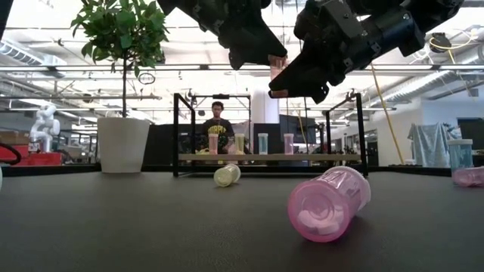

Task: Pick and place medicine bottles onto shelf by color
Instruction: Put the left pink pill bottle on the shelf aligned with the other pink pill bottle

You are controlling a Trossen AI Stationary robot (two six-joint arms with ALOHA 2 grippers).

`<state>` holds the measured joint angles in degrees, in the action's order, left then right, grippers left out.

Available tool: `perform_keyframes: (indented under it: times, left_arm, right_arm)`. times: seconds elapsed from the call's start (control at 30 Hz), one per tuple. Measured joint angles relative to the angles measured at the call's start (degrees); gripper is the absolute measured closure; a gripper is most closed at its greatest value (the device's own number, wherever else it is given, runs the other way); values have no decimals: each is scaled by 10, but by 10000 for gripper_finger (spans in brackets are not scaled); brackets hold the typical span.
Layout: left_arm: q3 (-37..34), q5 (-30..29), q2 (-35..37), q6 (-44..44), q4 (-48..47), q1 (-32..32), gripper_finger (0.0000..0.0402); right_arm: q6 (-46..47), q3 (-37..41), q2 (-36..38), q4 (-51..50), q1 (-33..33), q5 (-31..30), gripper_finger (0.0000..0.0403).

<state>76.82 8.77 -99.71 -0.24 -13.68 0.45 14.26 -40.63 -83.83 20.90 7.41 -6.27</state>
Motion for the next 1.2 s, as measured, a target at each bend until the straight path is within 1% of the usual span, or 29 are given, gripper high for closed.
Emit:
perform_keyframes:
  times: [0.1, 0.17, 0.27, 0.33, 0.37, 0.47, 0.57, 0.67, 0.87, 0.93, 1.07, 1.2]
  left_arm:
    - [0, -9, 10, 0, -5, 13, 274]
    - [1, -13, 14, -1, 4, 23, 273]
    - [-1, -23, 28, -9, -13, 39, 273]
    - [1, -45, 38, -9, -7, 51, 273]
    - [0, -57, 46, -9, -21, 58, 273]
    - [0, -115, 61, 2, -21, 85, 273]
    - [0, -171, 73, 6, -26, 126, 273]
    - [0, -188, 74, 1, -28, 177, 273]
    - [-12, -189, 61, -4, -12, 269, 273]
    - [-17, -179, 55, 3, -18, 292, 273]
    - [-17, -141, 37, 29, -16, 319, 273]
    - [-18, -133, 19, 44, -18, 319, 273]
  right_arm:
    - [11, 0, -1, -11, -5, -28, 255]
    - [15, 0, -1, -16, -7, -62, 229]
    - [21, 1, 14, -39, -10, -97, 185]
    - [36, 1, 32, -54, -10, -120, 158]
    - [44, 1, 43, -60, -10, -129, 146]
    - [46, 1, 82, -73, -14, -132, 121]
    - [41, 0, 123, -76, -25, -133, 114]
    - [29, 0, 162, -79, -40, -133, 116]
    - [0, 0, 225, -123, -61, -133, 126]
    - [-5, 0, 239, -136, -65, -133, 128]
    - [-21, 0, 253, -160, -70, -132, 128]
    - [-34, 0, 258, -175, -70, -132, 128]
